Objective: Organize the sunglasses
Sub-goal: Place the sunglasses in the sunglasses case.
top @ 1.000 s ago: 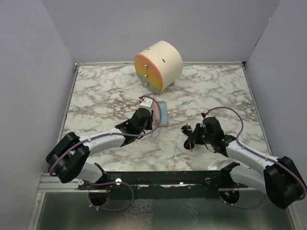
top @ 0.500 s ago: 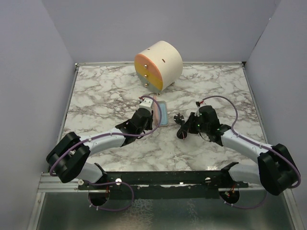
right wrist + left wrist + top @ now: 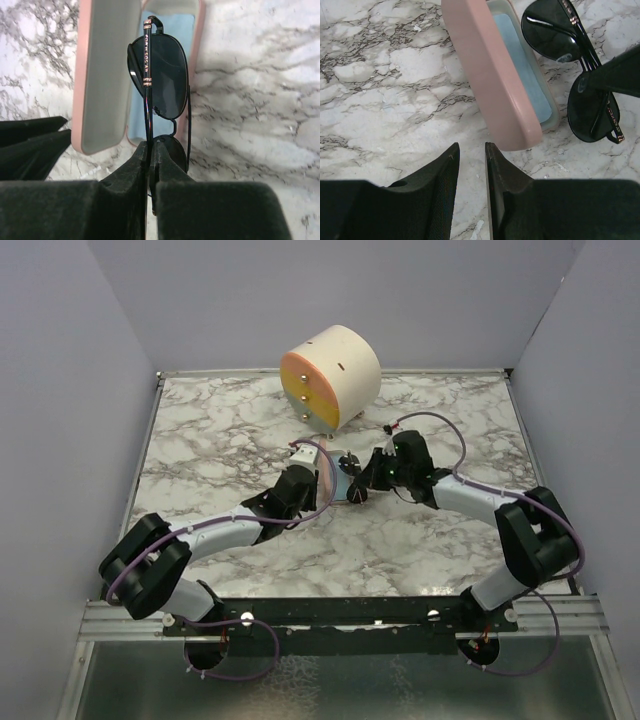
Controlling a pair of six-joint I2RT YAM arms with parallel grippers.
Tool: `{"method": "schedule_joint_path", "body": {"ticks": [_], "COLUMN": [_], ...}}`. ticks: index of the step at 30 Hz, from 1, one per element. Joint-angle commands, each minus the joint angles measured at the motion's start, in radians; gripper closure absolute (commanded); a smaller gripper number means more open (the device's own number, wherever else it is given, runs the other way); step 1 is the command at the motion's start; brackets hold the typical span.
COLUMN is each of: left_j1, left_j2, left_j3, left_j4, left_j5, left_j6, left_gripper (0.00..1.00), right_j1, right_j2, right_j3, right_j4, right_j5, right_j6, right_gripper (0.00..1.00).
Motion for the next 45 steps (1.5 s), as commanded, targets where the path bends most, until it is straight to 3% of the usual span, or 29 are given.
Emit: {"method": "schedule_joint_path", "body": {"ticks": [1, 27, 45], "left_j1": [0.01, 0.012, 0.012], "left_j2": [0.021, 0.072, 0.052], "left_j3": [0.002, 0.005, -0.001], "left_j4": [0.023, 0.063, 0.061], "left_j5": [-0.013, 0.046, 0.047], "left_j6": [0.0, -0.019, -0.017], "left_gripper": [0.7, 0.73, 0.74], "right_j1": [-0.003, 0.055, 0.072], "right_j2": [0.053, 0.256, 0.291], "right_j3": [0.081, 0.205, 0.199], "right_j4": [0.062, 0.128, 0.143], "right_j5": [-0.044, -0.011, 0.022], "right_j6": [-0.025, 0.018, 0.023], "right_gripper": [0.99, 0.99, 0.99]}}
